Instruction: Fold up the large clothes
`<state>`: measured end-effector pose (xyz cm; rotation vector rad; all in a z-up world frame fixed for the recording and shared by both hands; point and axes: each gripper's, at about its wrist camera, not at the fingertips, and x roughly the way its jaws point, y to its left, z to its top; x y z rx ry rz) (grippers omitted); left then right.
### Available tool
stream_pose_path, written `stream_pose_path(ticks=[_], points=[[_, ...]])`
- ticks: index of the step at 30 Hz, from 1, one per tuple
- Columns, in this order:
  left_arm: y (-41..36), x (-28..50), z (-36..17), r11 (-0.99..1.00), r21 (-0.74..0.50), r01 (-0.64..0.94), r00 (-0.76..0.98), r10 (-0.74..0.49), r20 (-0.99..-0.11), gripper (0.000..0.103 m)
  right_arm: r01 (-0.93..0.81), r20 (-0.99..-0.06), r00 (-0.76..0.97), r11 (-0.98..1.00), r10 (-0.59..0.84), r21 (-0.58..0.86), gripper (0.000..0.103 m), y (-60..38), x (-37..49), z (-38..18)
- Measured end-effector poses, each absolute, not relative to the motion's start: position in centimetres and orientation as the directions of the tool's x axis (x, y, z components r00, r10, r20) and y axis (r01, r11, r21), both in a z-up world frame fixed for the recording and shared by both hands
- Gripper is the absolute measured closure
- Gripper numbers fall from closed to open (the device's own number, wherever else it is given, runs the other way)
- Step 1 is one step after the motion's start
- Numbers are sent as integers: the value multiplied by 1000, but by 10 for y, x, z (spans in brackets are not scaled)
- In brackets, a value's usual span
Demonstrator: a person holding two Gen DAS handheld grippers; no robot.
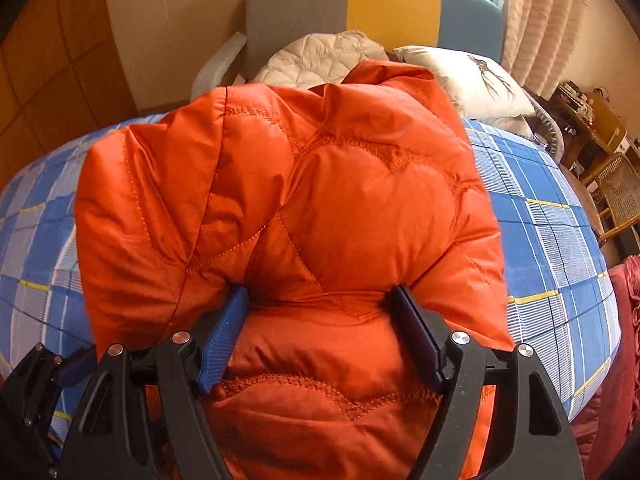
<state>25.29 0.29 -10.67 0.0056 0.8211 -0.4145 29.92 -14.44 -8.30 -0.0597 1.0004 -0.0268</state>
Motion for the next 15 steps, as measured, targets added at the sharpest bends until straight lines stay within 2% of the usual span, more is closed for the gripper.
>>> stream_pose_path(ticks=[6,9,10,15], points=[[4,257,-105,926,-173,336,612,-354,-707,34,76,-795,607,997,-23,29,28,-156,267,-63],[3,256,-106,927,-172,332,613,-351,-708,34,108,-772,633,994,-56,16,30,-156,246,-59],[3,257,-106,927,-173,333,612,-352,-709,34,115,-769,635,993,-73,0,34,-155,237,-60],[5,260,-111,922,-195,335,598,-368,-712,33,124,-765,636,992,-105,-33,34,-153,219,-71]])
